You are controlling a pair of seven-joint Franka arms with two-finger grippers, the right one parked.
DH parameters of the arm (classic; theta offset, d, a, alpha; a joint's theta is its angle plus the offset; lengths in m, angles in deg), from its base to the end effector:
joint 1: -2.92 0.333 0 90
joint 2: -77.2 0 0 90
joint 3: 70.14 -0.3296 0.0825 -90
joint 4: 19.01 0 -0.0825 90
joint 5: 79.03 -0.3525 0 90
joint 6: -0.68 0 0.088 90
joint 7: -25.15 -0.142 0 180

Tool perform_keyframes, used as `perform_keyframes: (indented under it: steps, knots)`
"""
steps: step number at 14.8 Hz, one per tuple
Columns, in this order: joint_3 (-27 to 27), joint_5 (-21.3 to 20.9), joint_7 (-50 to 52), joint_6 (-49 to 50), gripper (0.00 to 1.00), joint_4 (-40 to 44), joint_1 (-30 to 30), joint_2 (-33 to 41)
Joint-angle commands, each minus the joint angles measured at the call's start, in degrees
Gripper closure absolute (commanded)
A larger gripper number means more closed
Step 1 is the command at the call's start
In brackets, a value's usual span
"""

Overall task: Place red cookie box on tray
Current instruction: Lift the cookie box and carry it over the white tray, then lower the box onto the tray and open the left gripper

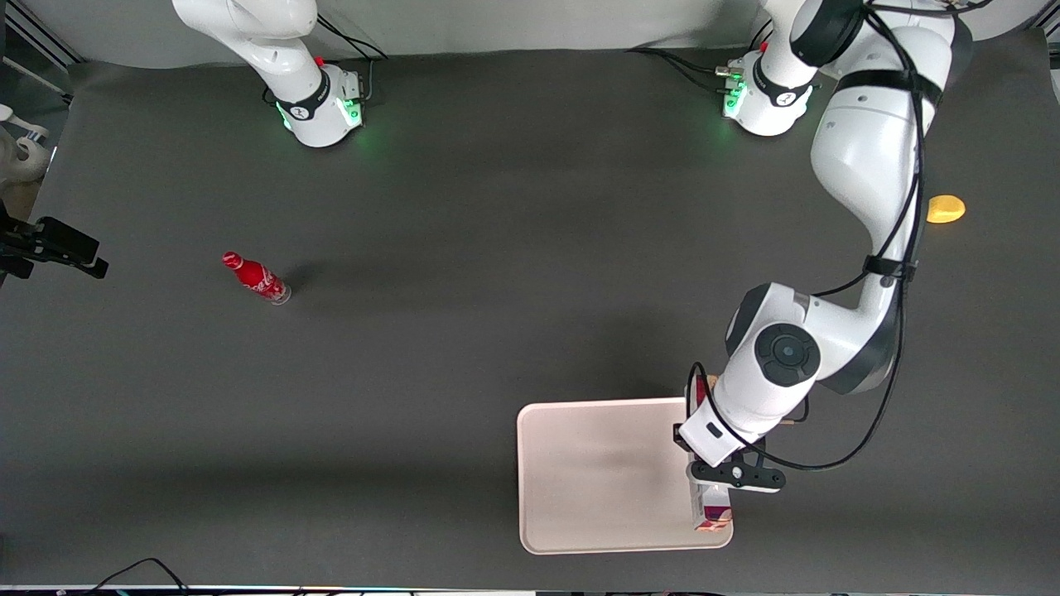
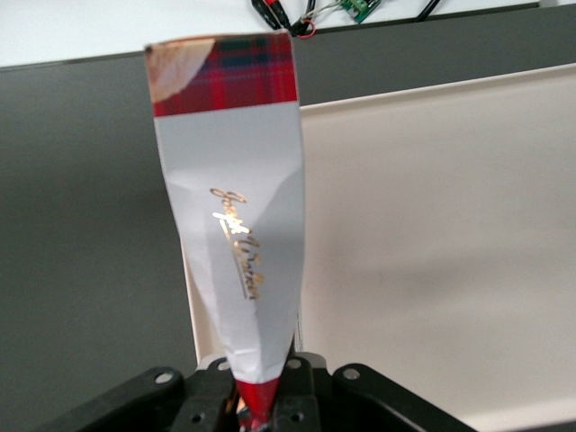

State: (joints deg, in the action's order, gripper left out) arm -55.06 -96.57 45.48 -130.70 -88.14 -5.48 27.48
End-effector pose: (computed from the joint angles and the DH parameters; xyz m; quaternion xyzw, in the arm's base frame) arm 0.7344 -0.2384 0.2793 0.9902 -0.0569 0.1263 0.0157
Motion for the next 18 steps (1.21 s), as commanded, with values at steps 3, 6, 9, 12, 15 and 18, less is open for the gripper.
perform_keyframes:
  steps: [3,6,9,12,15,18]
  knots:
    - [-2.1,-2.0,1.4,-6.0,1.0,3.1,-0.8,-5.9]
    - [-3.3,-2.0,1.8,-9.7,1.0,3.3,-0.9,-7.9]
    - [-3.7,-2.1,5.6,-9.8,1.0,3.1,-1.4,-8.4]
    - [-3.7,-2.2,5.3,-11.8,0.48,3.0,-1.4,-9.1]
    - [-3.7,-3.4,5.2,-13.3,0.0,2.6,-1.4,-9.1]
    - [-3.7,-3.4,5.2,-13.3,0.0,2.6,-1.1,-8.9]
